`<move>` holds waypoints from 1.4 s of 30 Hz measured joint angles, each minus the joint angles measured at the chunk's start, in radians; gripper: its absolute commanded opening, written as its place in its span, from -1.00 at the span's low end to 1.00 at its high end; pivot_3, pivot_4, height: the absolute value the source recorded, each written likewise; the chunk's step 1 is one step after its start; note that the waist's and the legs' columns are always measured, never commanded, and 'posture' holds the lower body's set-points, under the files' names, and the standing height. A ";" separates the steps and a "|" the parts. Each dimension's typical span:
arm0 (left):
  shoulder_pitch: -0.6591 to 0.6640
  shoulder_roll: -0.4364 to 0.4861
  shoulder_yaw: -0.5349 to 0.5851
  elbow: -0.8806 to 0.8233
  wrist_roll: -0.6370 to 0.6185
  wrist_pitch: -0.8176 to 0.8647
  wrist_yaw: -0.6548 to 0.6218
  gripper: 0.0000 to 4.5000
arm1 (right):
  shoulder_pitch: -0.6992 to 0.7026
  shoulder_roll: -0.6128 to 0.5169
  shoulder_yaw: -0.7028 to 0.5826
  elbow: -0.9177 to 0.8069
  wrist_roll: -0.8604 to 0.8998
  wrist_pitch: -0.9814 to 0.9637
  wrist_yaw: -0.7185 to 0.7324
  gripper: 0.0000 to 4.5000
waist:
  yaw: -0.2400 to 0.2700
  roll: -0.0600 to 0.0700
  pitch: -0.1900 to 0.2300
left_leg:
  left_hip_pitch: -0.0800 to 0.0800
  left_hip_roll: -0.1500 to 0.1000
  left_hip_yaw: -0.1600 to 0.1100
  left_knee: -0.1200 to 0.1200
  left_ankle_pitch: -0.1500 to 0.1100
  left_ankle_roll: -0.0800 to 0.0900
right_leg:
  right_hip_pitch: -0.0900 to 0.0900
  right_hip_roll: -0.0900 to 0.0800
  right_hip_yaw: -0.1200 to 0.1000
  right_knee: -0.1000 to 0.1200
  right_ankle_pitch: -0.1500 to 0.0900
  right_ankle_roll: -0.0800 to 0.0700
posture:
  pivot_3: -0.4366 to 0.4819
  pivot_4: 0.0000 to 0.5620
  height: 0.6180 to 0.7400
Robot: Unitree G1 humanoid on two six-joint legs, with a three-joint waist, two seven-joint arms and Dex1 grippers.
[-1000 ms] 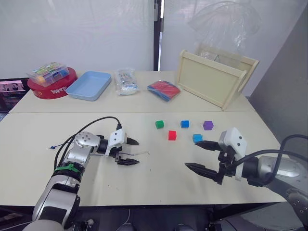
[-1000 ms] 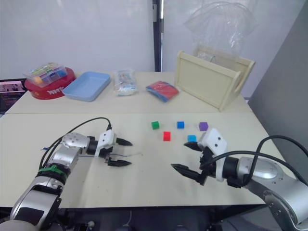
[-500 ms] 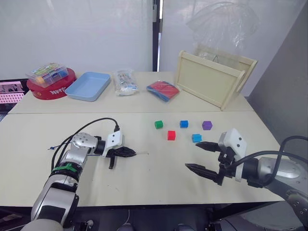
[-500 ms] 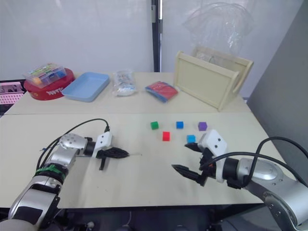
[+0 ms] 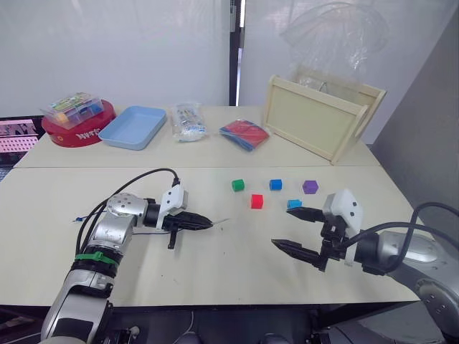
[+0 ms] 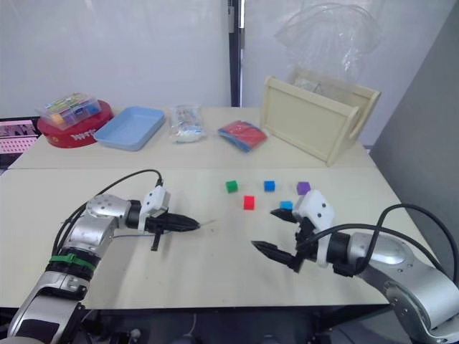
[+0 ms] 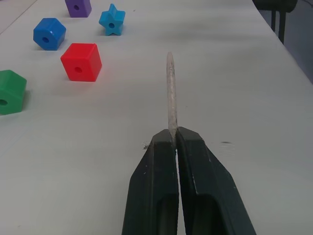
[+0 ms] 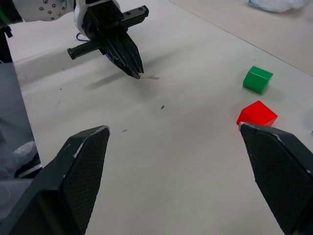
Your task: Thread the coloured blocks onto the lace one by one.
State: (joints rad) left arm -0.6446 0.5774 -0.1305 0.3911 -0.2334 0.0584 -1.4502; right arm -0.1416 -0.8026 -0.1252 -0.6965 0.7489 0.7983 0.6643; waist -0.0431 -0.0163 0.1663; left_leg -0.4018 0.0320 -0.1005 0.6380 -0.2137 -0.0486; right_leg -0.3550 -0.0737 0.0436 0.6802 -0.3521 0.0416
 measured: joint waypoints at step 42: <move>0.172 -0.078 -0.159 -0.138 0.090 -0.079 0.191 0.15 | 0.049 -0.091 -0.009 0.075 -0.153 -0.127 0.197 1.00 | 0.018 0.000 0.000 | -0.001 -0.001 0.000 0.002 0.000 0.000 | 0.000 -0.001 0.000 -0.001 0.000 0.000 | -0.05 -0.47 1.00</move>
State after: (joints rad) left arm -0.4726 0.4993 -0.2893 0.2530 -0.1431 -0.0204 -1.2591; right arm -0.0925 -0.8940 -0.1344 -0.6211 0.5960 0.6712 0.8613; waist -0.0255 -0.0164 0.1663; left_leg -0.4026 0.0309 -0.1007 0.6398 -0.2139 -0.0483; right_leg -0.3547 -0.0746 0.0437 0.6796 -0.3521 0.0418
